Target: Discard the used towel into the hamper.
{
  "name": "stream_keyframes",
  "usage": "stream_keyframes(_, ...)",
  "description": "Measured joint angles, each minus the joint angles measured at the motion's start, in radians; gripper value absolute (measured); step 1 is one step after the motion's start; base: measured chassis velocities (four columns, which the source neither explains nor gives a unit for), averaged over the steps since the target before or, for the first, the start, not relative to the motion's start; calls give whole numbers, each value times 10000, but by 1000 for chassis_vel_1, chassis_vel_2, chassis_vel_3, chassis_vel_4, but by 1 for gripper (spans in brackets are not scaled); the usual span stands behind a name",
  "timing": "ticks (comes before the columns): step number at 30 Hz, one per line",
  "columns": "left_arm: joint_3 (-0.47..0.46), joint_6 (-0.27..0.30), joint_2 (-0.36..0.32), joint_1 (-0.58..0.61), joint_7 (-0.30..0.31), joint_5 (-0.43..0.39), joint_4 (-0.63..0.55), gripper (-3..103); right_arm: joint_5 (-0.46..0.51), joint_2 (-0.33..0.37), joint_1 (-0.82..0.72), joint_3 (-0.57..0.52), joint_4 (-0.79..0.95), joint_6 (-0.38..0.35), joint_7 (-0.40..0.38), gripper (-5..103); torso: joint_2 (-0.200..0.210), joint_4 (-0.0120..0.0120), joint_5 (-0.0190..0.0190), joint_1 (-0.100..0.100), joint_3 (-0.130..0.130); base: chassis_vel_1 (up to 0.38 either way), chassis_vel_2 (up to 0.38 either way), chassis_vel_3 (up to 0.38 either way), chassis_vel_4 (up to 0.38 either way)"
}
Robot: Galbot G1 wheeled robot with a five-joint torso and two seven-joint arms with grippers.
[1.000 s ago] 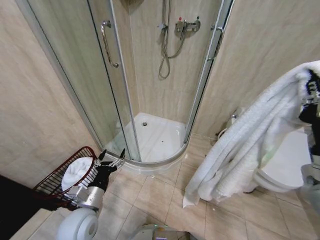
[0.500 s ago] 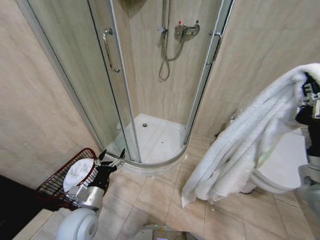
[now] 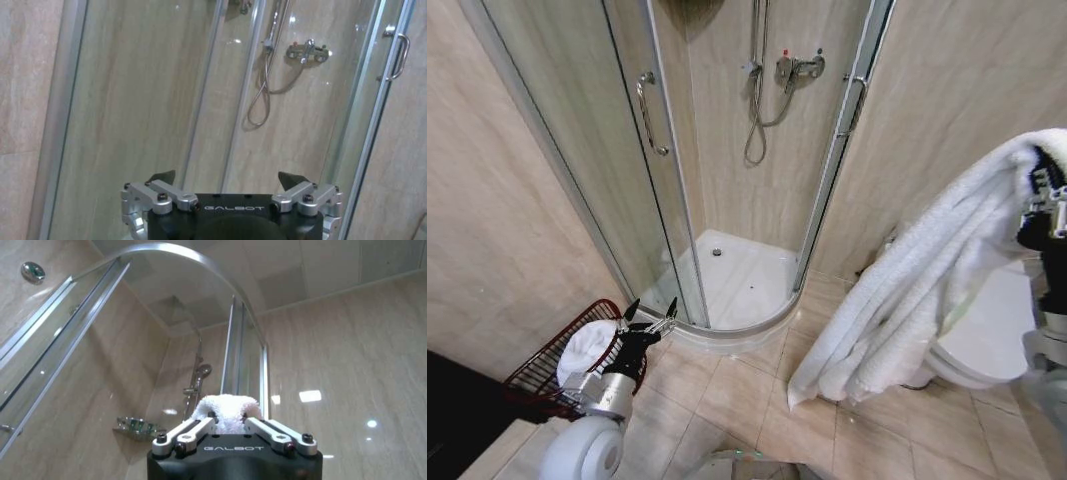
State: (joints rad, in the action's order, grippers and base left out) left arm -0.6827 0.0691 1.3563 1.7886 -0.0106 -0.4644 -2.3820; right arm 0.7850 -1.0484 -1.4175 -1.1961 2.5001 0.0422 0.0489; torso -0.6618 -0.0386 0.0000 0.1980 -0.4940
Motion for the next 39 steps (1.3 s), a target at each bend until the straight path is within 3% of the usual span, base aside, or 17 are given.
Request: stream_keyframes(39,0,0,0,0,0,0,0,100,-177,-73,-87,238,-1,87,15,7,-1686,0,0,710,-978,0,0,0,0)
